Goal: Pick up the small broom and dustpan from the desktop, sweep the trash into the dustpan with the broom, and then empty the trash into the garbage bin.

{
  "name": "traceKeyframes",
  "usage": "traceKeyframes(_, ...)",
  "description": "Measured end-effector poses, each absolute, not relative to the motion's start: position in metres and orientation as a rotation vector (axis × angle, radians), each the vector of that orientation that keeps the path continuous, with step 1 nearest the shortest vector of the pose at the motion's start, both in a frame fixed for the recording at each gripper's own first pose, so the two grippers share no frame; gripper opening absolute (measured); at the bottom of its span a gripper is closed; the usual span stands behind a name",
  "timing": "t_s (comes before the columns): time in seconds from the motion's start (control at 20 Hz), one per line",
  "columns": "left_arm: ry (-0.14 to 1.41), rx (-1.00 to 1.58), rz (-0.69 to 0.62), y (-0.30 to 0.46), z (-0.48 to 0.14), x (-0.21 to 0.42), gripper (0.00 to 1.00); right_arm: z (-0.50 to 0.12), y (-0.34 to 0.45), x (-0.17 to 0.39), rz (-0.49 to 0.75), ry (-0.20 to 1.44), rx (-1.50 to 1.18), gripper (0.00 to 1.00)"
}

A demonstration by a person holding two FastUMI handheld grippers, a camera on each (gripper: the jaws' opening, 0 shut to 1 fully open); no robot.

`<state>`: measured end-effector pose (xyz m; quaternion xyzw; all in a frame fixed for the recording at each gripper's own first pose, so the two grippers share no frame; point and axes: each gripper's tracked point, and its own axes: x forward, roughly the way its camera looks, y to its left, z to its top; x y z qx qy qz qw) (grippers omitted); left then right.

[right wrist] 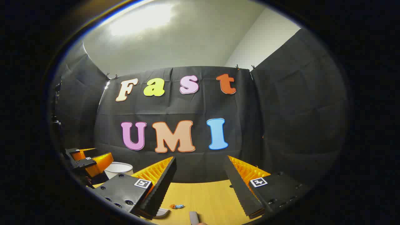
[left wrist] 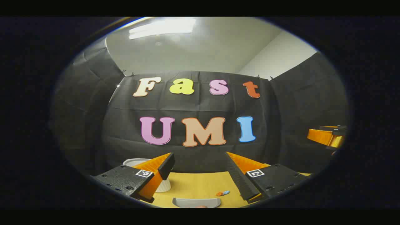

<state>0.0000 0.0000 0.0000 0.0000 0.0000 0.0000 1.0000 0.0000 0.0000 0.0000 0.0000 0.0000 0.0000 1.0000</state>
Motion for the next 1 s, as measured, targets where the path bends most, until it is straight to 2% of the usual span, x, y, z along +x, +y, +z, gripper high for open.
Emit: traceKeyframes(1.0,-0.019,0.003,0.052,0.001,0.012,-0.028,0.92,0.015,0.017,-0.017,0.086,-0.026,-0.023,0.98)
